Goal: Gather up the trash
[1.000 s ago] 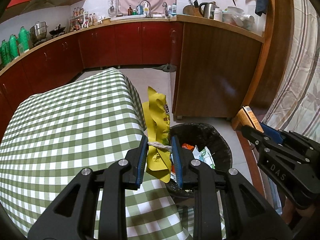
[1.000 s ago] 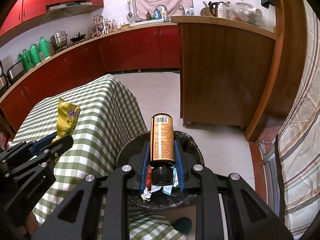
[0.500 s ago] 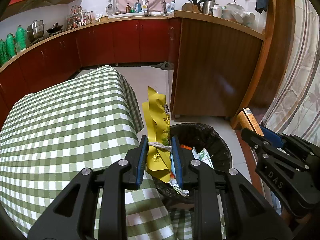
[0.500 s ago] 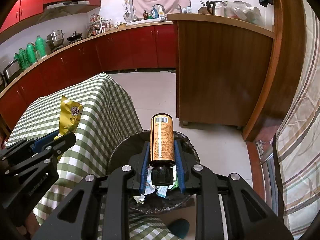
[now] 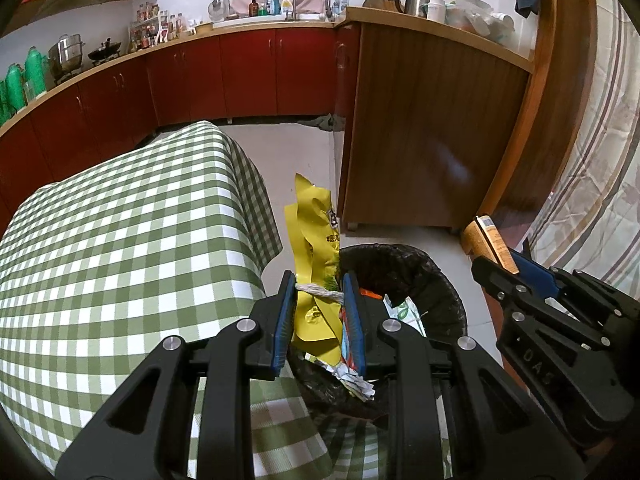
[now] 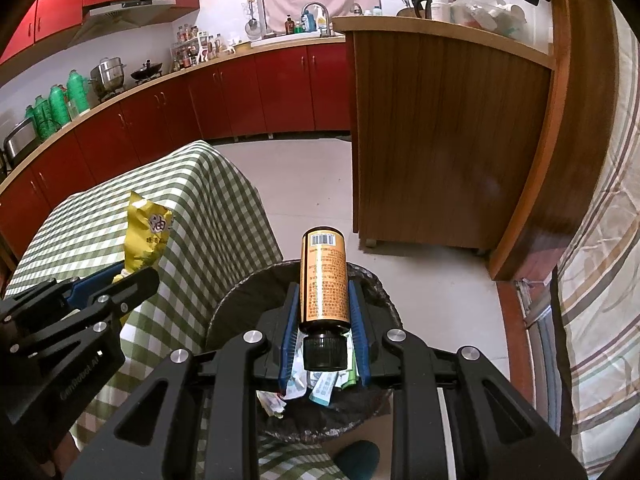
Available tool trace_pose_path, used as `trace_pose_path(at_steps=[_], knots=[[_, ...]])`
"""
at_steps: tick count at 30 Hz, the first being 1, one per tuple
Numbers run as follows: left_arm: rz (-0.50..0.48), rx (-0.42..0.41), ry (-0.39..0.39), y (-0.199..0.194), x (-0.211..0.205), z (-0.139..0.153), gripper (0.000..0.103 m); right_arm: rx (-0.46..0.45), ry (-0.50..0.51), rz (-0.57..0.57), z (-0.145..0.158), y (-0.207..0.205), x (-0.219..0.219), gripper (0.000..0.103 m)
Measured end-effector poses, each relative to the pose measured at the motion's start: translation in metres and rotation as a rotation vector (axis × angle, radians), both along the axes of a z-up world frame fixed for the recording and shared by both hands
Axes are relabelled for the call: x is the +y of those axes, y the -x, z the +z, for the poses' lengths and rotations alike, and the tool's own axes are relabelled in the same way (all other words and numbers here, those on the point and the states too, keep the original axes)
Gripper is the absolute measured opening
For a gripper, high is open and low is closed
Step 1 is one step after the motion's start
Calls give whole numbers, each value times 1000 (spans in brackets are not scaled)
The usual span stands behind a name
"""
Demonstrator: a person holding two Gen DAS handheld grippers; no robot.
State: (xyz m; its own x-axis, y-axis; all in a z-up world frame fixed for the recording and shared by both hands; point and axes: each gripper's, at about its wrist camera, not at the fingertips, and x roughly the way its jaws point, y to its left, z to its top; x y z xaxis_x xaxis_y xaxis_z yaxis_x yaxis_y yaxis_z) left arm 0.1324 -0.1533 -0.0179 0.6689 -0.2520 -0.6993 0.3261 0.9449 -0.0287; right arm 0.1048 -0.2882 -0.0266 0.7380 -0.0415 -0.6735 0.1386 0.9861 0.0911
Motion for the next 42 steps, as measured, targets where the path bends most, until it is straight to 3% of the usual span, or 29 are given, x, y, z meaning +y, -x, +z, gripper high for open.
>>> trace_pose_path(at_steps=[1, 4, 9, 13, 16, 26, 38, 42], knots=[[2, 5, 2, -2, 0, -1, 25, -1, -3, 4, -1, -2, 0, 26], [9, 14, -2, -7, -1, -4, 25, -15, 3, -14, -2, -3, -2, 45], [8, 19, -9, -9, -3, -6, 26, -20, 3, -19, -1, -4, -4, 45], [17, 10, -8, -9, -2, -6, 44, -19, 5, -22, -2, -3, -5, 45], [15, 2, -7, -7, -2, -5, 45, -20, 3, -28, -1, -2, -7, 45], [11, -28, -9, 6, 3, 3, 61, -29, 19, -53, 5, 10, -5, 63], [50, -70, 1, 42, 32, 21, 79, -43, 51, -58, 20, 37, 12, 69], [66, -77, 5, 56, 46, 26, 79, -52, 58, -60, 25, 47, 18, 70]])
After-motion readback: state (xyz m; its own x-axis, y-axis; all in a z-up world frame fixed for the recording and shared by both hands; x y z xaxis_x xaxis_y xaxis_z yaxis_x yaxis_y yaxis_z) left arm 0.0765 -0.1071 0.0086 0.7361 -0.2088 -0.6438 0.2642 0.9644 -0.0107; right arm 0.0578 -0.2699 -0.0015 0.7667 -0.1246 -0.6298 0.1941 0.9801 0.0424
